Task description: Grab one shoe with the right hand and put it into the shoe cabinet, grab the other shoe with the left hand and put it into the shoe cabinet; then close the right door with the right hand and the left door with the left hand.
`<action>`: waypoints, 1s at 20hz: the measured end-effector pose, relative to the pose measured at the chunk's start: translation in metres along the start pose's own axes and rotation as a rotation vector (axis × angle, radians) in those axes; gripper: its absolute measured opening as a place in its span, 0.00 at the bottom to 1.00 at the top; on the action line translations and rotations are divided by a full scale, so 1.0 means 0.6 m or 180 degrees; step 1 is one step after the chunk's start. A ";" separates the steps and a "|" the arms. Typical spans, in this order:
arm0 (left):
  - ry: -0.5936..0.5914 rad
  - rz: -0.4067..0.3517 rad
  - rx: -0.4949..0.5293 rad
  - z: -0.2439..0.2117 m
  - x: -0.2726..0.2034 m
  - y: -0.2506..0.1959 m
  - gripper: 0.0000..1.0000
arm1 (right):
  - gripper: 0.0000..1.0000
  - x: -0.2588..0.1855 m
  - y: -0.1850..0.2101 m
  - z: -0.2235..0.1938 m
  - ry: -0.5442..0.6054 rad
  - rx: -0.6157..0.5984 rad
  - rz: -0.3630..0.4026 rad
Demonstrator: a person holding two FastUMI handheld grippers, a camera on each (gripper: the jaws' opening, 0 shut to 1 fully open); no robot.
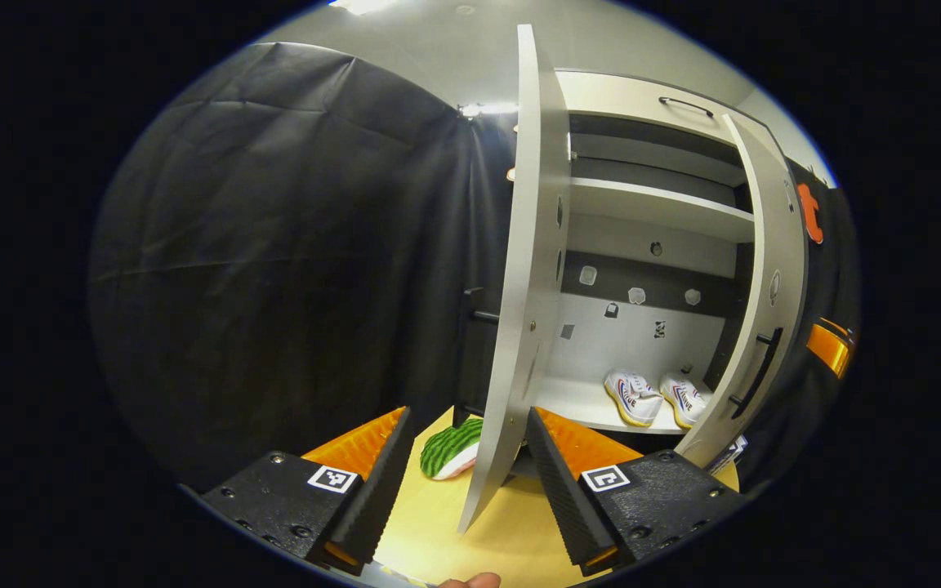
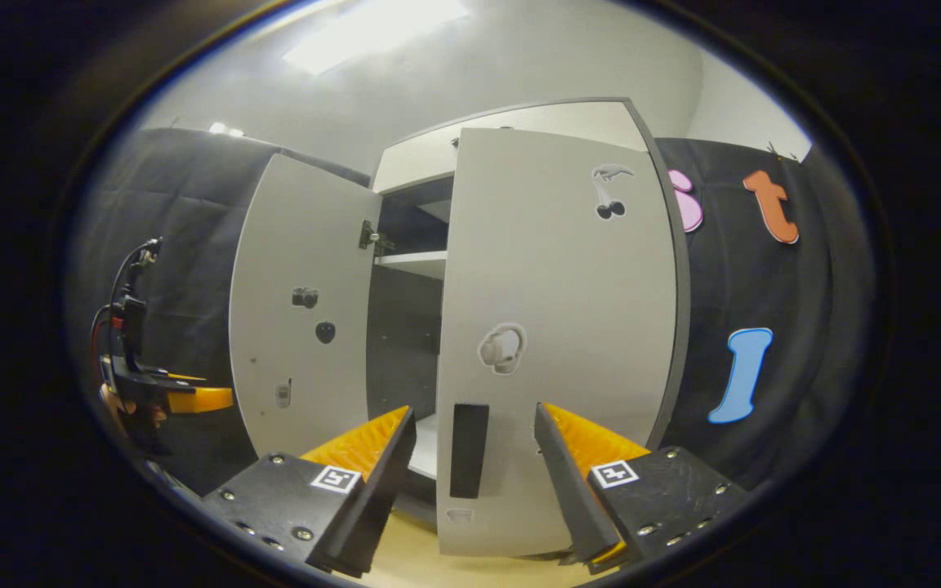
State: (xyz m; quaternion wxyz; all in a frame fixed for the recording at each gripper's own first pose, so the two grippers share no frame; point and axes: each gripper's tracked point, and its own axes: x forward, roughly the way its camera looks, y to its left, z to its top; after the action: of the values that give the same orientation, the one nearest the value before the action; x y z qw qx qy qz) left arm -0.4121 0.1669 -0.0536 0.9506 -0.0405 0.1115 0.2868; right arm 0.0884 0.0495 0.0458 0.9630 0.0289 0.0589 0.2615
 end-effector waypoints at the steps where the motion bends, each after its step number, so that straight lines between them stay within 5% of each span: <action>1: 0.0001 0.0009 0.0003 0.003 0.001 -0.001 0.83 | 0.87 0.001 -0.001 -0.002 0.0006 0.0006 0.0001; 20: -0.0020 0.0132 -0.0057 0.006 0.010 0.003 0.83 | 0.87 0.016 -0.017 -0.029 0.0104 0.0052 0.0011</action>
State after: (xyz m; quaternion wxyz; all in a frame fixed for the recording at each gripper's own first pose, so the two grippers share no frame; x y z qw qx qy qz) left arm -0.4077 0.1720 -0.0517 0.9444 -0.0458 0.1069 0.3075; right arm 0.0997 0.0463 0.0270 0.9612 0.0326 0.0766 0.2631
